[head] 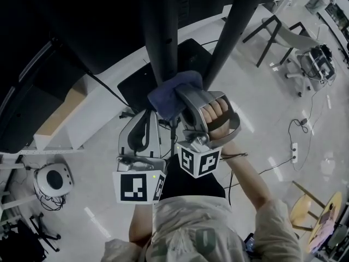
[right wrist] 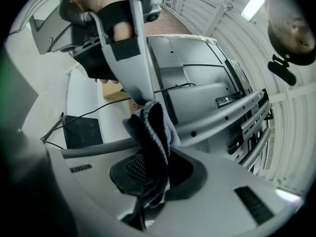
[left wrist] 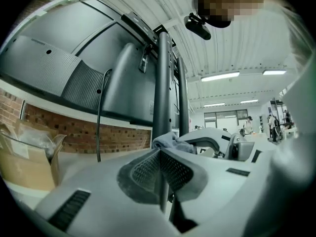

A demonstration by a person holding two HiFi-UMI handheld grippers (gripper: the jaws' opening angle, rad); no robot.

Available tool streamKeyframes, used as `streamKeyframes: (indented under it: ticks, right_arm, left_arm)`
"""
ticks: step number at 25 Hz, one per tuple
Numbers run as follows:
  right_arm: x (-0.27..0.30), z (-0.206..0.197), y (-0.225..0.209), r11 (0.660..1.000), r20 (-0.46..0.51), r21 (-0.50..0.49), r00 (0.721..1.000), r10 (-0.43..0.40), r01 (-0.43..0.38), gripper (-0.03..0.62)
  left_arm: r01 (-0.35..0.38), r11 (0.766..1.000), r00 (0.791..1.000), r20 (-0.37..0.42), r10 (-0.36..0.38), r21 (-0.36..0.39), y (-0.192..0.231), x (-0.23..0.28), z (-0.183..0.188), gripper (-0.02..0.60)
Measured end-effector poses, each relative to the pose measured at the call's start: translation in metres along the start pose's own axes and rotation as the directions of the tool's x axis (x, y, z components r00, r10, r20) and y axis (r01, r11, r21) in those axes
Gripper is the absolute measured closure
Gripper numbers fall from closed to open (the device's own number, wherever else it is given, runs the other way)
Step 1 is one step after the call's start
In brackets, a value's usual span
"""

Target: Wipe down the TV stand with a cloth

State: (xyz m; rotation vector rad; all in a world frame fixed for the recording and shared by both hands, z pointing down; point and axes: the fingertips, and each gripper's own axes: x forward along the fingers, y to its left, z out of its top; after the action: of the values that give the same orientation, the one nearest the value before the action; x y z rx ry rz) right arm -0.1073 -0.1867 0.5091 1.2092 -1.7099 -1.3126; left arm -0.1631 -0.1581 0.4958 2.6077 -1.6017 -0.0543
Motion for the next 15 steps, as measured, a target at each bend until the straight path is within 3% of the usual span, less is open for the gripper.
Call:
streamKeyframes:
  ticks: [9,15]
  right_arm:
    - [-0.006,-0.035,0.095,0.999,0.002,-0.014,0.999,0.047,-0.047,0.537]
    - [-0.012,-0.053,0.159,0.992,-0.015,-0.027,0.993,0.120,-0.120,0.537]
  left_arm:
    - [-0.019,1.000,1.000,-0.018,0.020,0.006,0.012,0.008,-0.074,0.566]
    - [-0.030,0.999,0.999,-0.030,0.030,0.014,0.020,0.020,-0.100,0.566]
